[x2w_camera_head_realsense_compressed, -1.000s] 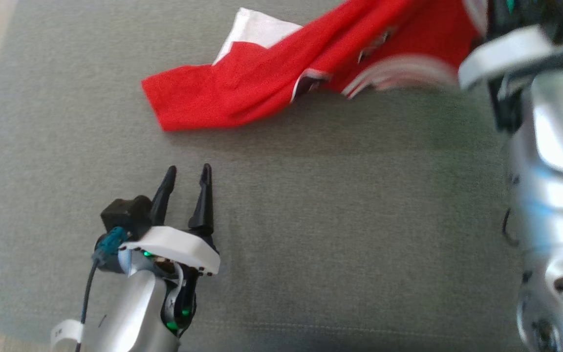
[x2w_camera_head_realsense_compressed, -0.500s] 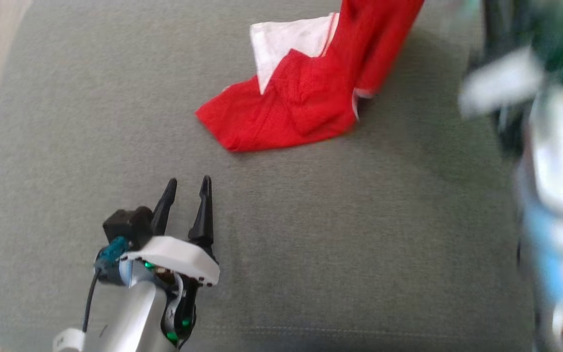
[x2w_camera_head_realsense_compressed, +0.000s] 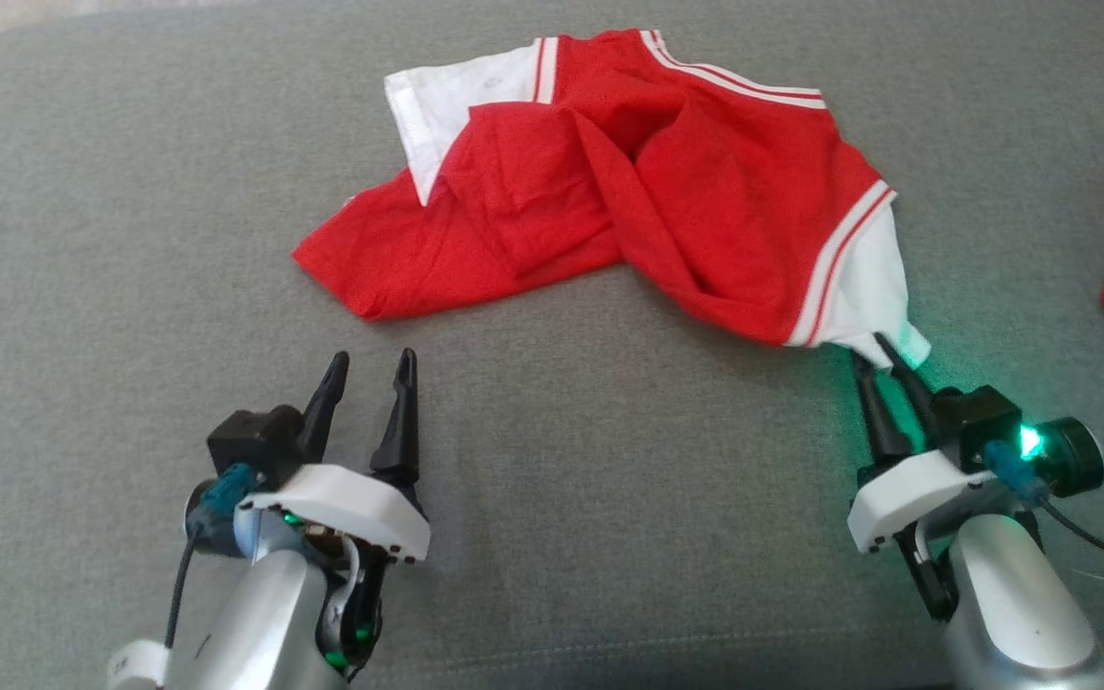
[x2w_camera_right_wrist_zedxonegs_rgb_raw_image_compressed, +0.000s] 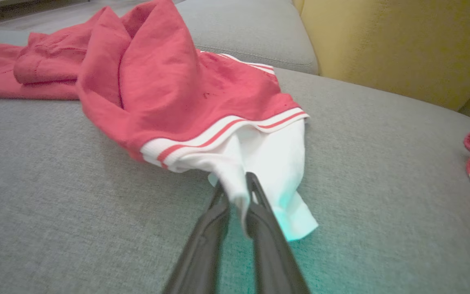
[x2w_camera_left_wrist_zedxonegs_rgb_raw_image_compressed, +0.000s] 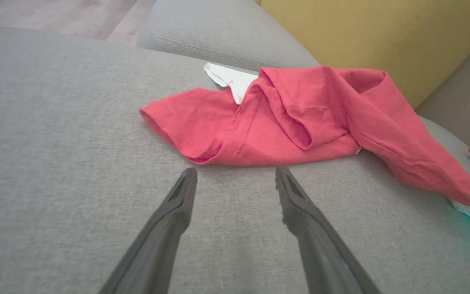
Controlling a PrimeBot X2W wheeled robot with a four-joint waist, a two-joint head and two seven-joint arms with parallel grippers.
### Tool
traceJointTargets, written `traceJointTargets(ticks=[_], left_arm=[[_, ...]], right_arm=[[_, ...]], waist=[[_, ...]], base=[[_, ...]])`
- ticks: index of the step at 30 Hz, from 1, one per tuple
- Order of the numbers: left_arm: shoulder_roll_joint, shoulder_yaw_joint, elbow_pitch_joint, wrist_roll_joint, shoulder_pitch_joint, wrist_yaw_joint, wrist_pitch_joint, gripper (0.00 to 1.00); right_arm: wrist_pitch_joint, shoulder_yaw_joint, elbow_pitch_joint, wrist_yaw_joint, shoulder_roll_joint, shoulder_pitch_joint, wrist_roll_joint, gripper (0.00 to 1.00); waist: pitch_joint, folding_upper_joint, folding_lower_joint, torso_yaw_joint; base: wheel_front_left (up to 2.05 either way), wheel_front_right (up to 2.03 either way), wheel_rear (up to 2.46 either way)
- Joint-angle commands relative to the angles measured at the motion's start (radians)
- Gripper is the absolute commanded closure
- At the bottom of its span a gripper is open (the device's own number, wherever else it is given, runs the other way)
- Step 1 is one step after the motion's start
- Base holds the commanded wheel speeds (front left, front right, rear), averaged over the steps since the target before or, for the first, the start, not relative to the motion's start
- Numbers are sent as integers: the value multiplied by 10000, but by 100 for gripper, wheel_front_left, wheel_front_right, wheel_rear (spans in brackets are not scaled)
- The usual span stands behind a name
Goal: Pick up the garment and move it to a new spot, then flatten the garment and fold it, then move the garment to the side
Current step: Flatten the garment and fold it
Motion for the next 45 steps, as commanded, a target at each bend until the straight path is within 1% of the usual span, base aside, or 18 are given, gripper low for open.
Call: traceJointTargets(ticks=[1, 3, 10, 15, 19, 21, 26, 35, 36, 37, 38, 39, 40, 45], left_arm=[[116, 206, -244, 72, -363, -26, -51, 0], [116, 63, -208, 45, -576, -83, -51, 0], [116, -744, 102, -503, -1867, -584, -51, 0], [116, -992, 581, -591, -2599, -702, -51, 0], [116, -979, 1145, -522, -3215, -704, -51, 0], [116, -935, 1675, -421, -3609, -698, -51, 0], [116, -649, 2268, -457, -4086, -666, -51, 0], [116, -429, 2524, -308, -4406, -767, -51, 0], [116, -417, 2517, -299, -4416, -777, -51, 12], [116, -405, 2516, -304, -4413, -789, -51, 36], [116, -404, 2512, -315, -4404, -800, -51, 62], [116, -403, 2507, -304, -4400, -786, -51, 93], [116, -398, 2503, -290, -4390, -771, -51, 100], [116, -378, 2493, -180, -4355, -734, -51, 100]], right_arm=[[-65, 111, -320, -9, 103, -134, 79, 0], [-65, 58, -394, -9, 218, -139, 138, 0], [-65, 119, -900, -9, 436, -430, 336, 0], [-65, 351, -1064, -9, 481, -608, 476, 0], [-65, 596, -1314, -9, 496, -774, 794, 0], [-65, 814, -1481, -9, 498, -870, 1055, 0], [-65, 1004, -1708, -9, 499, -937, 1365, 0], [-65, 959, -1921, -9, 500, -935, 1597, 0], [-65, 951, -1931, -9, 500, -936, 1604, 0], [-65, 946, -1937, -9, 501, -934, 1611, 0], [-65, 944, -1944, -9, 501, -931, 1624, 0], [-65, 935, -1957, -9, 501, -934, 1636, 0], [-65, 927, -1962, -9, 501, -941, 1661, 0], [-65, 904, -1947, -9, 501, -992, 1703, 0]], waist=[[47, 0, 0, -98], [140, 0, 0, -193], [586, 0, 0, -503], [814, 0, 0, -724], [1036, 0, 0, -947], [1188, 0, 0, -1140], [1389, 0, 0, -1454], [1584, 0, 0, -1701], [1588, 0, 0, -1701], [1581, 0, 0, -1701], [1584, 0, 0, -1697], [1588, 0, 0, -1687], [1586, 0, 0, -1678], [1562, 0, 0, -1602]], base=[[0, 0, 0], [0, 0, 0], [0, 0, 0], [0, 0, 0], [0, 0, 0], [0, 0, 0], [0, 0, 0], [0, 0, 0], [0, 0, 0], [0, 0, 0], [0, 0, 0], [0, 0, 0], [0, 0, 0], [0, 0, 0]])
